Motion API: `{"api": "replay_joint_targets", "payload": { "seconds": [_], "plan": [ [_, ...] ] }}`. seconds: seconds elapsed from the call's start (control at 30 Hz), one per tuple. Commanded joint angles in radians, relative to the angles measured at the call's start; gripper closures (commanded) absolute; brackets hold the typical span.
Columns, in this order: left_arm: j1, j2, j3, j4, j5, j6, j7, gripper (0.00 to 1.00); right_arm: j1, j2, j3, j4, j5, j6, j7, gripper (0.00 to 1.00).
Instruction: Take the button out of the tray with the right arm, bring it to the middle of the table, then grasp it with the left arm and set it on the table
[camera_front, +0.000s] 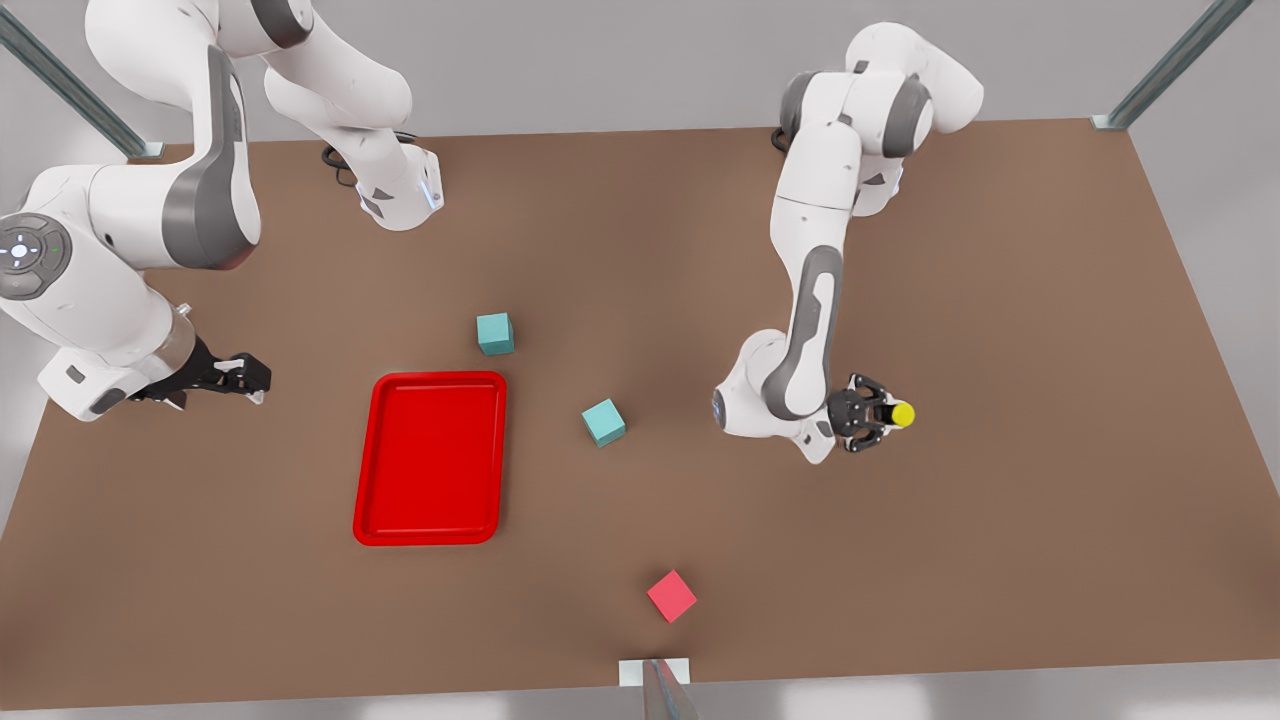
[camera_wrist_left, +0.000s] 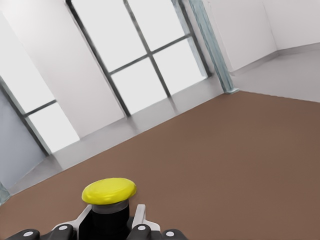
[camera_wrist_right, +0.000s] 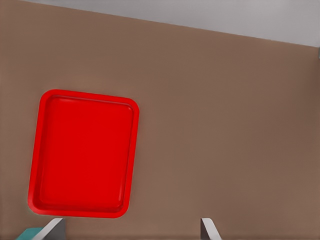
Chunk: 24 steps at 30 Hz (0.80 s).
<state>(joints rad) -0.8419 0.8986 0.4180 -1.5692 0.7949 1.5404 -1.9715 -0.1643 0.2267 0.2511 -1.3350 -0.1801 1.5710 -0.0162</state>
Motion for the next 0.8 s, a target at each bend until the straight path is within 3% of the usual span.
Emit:
{"api": "replay_joint_targets", "payload": {
  "seconds": [0.0,0.23,0.47,0.5,0.53,0.77],
  "plan": [
    [0.015,0.048,0.001,0.000,0.089,-0.059,-0.885,0.59,0.000,-0.001,0.000,0.000,0.001,-0.002,-0.010,0.00],
    [0.056,0.195,-0.001,0.001,0.178,0.067,-0.900,0.59,0.000,-0.001,0.000,0.000,0.001,-0.002,-0.010,0.00],
    [0.055,0.221,-0.005,0.006,0.168,0.135,-0.899,0.58,0.000,-0.001,0.000,0.000,0.001,-0.003,-0.010,0.00],
    [0.056,0.220,-0.005,0.008,0.171,0.135,-0.894,0.53,0.000,-0.001,0.000,0.000,0.001,-0.002,-0.010,0.00],
    [0.058,0.218,-0.005,0.008,0.175,0.135,-0.889,0.00,0.000,-0.001,0.000,0.000,0.001,-0.002,-0.010,0.00],
    [0.076,0.214,0.001,0.008,0.181,0.142,-0.889,0.00,0.009,-0.001,0.000,0.002,-0.001,-0.002,-0.008,0.00]
  ]
}}
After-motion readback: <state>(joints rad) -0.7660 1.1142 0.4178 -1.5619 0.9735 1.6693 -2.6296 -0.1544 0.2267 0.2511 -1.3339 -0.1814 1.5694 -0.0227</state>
